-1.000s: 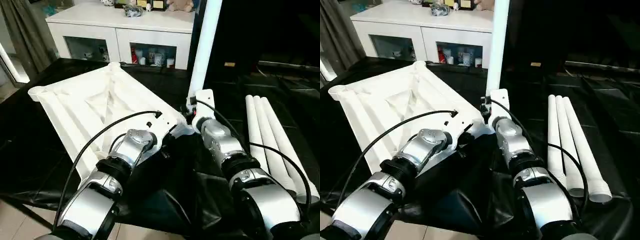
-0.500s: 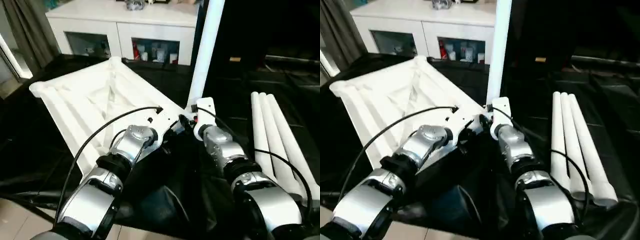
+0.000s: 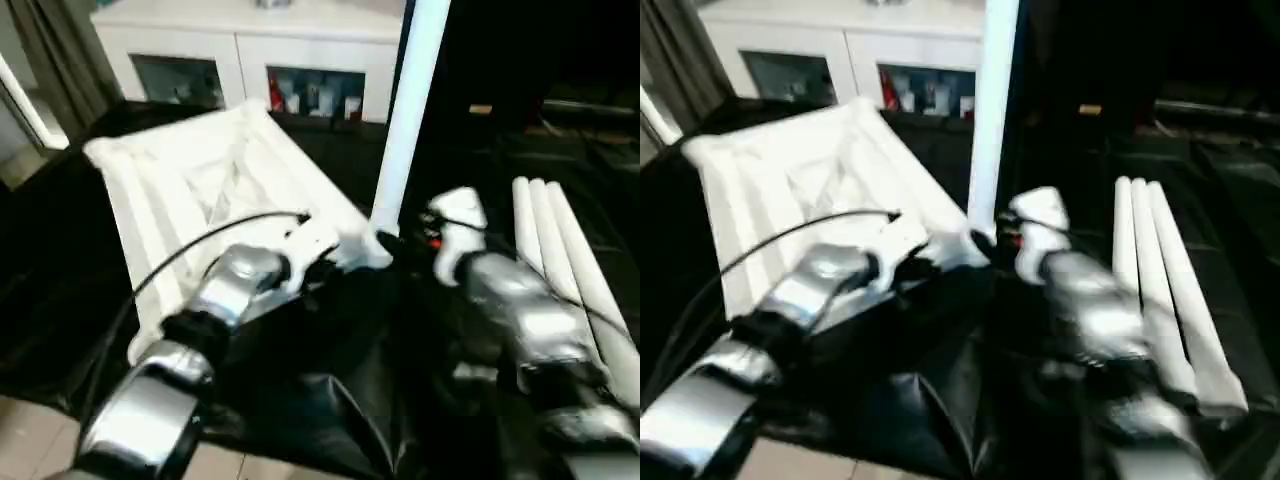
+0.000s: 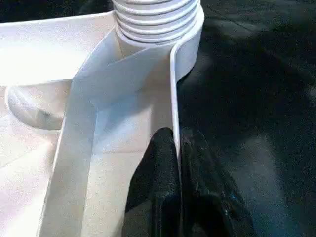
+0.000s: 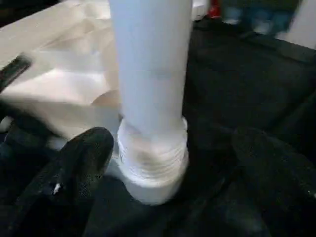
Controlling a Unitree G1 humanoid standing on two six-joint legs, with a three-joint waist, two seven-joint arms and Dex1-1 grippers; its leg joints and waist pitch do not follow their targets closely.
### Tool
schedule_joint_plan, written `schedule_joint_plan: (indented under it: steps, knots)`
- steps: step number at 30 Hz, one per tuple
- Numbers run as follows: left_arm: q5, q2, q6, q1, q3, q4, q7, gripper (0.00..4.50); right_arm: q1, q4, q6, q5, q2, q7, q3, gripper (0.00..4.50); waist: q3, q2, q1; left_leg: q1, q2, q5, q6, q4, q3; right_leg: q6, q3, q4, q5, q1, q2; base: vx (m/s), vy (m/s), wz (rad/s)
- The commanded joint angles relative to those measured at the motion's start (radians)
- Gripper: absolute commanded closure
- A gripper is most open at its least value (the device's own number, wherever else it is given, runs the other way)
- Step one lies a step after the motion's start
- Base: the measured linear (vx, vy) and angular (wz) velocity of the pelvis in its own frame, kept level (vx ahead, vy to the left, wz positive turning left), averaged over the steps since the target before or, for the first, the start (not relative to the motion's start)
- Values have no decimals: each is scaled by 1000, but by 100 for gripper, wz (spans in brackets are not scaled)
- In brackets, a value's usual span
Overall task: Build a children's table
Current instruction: Insert table leg to table base
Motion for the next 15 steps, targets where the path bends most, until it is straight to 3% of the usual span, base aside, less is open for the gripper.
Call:
schedule_joint_plan:
  steps: [1, 6, 11, 15]
  knots:
    - [-69, 6, -77, 40, -7, -45, -103, 450, 34, -67, 11, 31, -31, 96, 42, 22, -50, -24, 7, -9, 52, -61, 153, -45, -11, -209, 59, -66, -30, 62, -69, 0, 0, 0]
    - [-114, 74, -69, 114, -34, -190, -281, 450, 135, -189, 31, 18, -125, 219, 107, 22, -53, -16, 12, -7, 57, -39, 156, -43, -10, -228, 58, -56, 6, 57, -67, 0, 0, 0]
    - [-147, 119, -55, 167, -56, -303, -380, 450, 127, -163, -22, -26, -116, 196, 122, 22, -53, -12, 12, -1, 55, -50, 130, -42, -8, -254, 59, -52, 13, 52, -65, 0, 0, 0]
    - [-150, 122, -52, 170, -48, -314, -383, 450, 123, -150, -36, -46, -125, 207, 141, 22, -51, -13, 12, -4, 54, -74, 115, -42, -9, -248, 59, -52, -10, 57, -67, 0, 0, 0]
